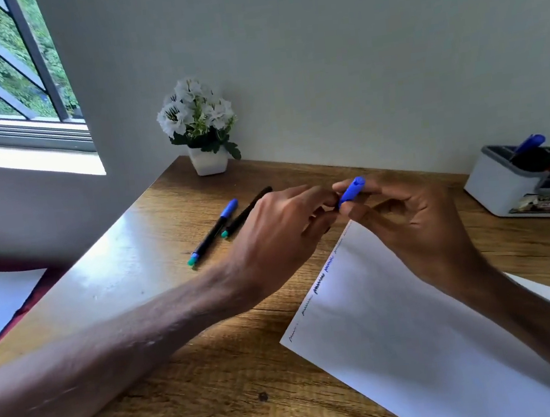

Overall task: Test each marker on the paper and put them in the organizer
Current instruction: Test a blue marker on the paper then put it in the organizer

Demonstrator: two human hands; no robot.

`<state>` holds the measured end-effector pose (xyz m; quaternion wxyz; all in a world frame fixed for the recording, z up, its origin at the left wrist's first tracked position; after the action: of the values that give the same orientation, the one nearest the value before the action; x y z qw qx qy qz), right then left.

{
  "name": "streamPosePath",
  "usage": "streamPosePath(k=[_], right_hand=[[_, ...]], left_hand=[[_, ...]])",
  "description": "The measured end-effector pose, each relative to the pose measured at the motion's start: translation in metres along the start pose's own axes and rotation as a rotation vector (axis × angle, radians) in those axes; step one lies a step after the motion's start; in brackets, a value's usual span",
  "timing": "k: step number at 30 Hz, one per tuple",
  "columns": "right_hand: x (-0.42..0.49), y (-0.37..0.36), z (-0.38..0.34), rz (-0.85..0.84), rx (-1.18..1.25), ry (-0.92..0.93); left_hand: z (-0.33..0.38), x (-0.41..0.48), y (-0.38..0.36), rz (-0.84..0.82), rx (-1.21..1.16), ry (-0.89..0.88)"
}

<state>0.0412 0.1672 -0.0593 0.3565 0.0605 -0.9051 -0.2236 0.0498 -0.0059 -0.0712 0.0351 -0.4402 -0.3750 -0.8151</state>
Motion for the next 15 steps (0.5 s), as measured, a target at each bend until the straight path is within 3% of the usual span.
streamPosePath(k=[7,11,15], right_hand=[[-0.006,-0.001,-0.011,0.064,-0.607,0.424],[-0.002,0.0,-0.001,-0.014,-0.651,0.414],[-0.004,-0.008,0.009,-0.146,-0.742,0.446]], left_hand=[[0.007,-0.001,0.0,-0.02,0.008,-0.038],[-0.001,-0.001,0.002,-0.011,0.015,0.053],[0.008,-0.001,-0.006,-0.172,0.03,-0.039]])
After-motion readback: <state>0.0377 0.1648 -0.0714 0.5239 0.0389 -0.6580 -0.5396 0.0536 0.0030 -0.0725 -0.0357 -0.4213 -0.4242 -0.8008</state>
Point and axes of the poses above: each hand's wrist, its own x-axis towards the middle knuckle, its own y-axis out of the back of the hand, z = x × y, the point moved 5 cm from there along x, towards the middle knuckle
